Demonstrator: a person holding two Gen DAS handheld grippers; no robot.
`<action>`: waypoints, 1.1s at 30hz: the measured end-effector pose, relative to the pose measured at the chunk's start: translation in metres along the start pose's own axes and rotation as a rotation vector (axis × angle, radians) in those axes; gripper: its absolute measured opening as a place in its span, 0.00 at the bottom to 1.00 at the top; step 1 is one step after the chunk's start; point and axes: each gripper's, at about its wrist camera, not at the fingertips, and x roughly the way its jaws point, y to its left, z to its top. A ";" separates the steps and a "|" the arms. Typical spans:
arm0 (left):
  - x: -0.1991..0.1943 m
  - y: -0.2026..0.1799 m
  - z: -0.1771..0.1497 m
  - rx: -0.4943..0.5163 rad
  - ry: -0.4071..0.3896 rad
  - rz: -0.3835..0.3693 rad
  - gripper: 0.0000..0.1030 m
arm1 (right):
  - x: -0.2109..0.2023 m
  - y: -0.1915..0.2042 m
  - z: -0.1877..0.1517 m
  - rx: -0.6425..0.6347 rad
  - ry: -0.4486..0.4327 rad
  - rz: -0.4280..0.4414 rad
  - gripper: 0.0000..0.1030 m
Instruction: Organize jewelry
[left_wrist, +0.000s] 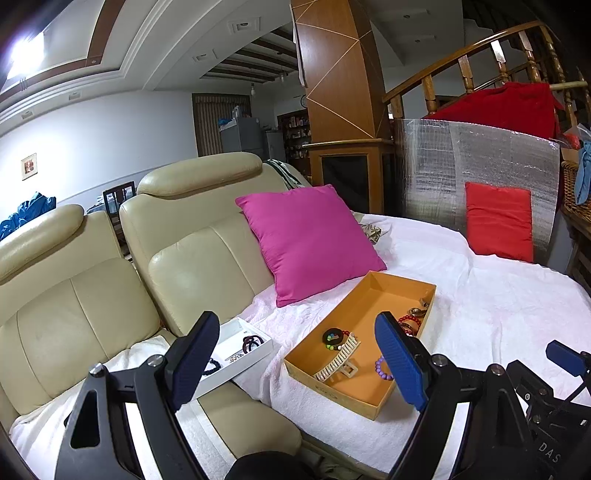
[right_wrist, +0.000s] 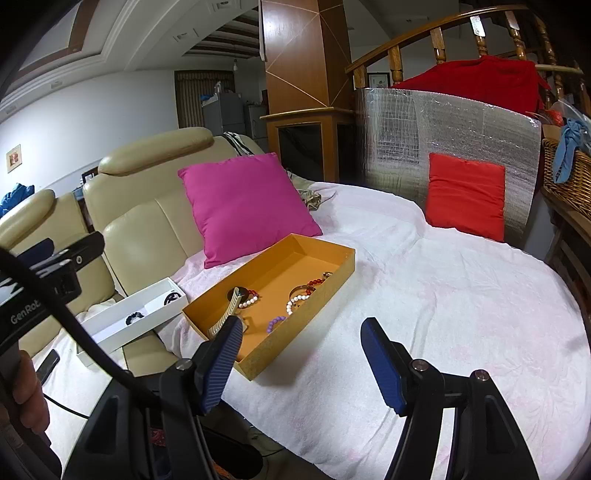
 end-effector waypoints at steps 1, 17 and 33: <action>0.000 0.000 0.000 0.001 0.000 -0.001 0.84 | 0.000 0.000 0.000 0.001 0.000 -0.001 0.68; 0.000 0.002 -0.001 0.002 -0.003 -0.002 0.84 | 0.000 0.001 0.000 0.003 0.000 -0.002 0.68; 0.008 0.010 -0.001 0.001 0.004 0.012 0.84 | 0.012 0.005 0.008 -0.017 0.010 -0.012 0.68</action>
